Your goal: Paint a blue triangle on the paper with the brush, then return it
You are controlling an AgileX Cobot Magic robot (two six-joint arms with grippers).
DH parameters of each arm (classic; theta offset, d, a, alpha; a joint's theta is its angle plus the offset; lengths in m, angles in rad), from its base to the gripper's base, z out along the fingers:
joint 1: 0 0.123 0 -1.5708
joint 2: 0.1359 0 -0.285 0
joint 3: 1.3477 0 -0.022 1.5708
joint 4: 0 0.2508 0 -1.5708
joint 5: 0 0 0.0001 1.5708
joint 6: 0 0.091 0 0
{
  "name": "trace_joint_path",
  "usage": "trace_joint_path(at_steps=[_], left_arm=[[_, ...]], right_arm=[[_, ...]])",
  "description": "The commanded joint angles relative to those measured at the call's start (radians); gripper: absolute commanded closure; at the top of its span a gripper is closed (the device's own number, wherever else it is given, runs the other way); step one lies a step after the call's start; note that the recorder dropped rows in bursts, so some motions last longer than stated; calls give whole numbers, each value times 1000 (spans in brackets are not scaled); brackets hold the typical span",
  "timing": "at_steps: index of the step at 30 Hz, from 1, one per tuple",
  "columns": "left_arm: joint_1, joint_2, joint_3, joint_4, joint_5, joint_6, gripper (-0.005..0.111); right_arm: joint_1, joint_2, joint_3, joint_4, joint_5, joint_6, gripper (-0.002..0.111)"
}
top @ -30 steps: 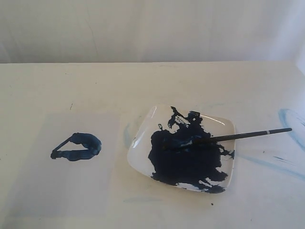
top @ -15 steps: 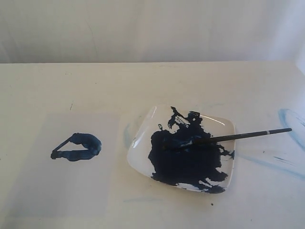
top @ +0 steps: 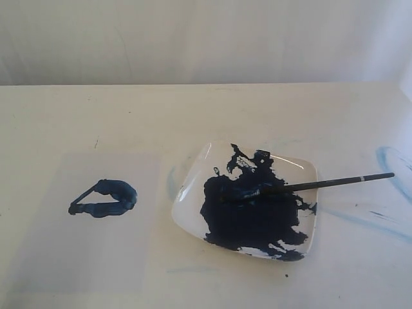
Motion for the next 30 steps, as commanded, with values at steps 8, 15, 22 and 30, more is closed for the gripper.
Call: trace_joint_path(at_steps=[8,15,22,30], left_arm=[[-6,-5,3,-6,-4,-7,107],[-6,-5,3,-6,-4,-7,107],[-6,-5,3,-6,-4,-7,107],[-6,-5,3,-6,-4,-7,107]], right_arm=[[39,-6,1,10,-10,-16,108],[56,-6,1,10,-7,-16,108],[56,-6,1,10,-7,-16,108],[56,-6,1,10,-7,-16,108]])
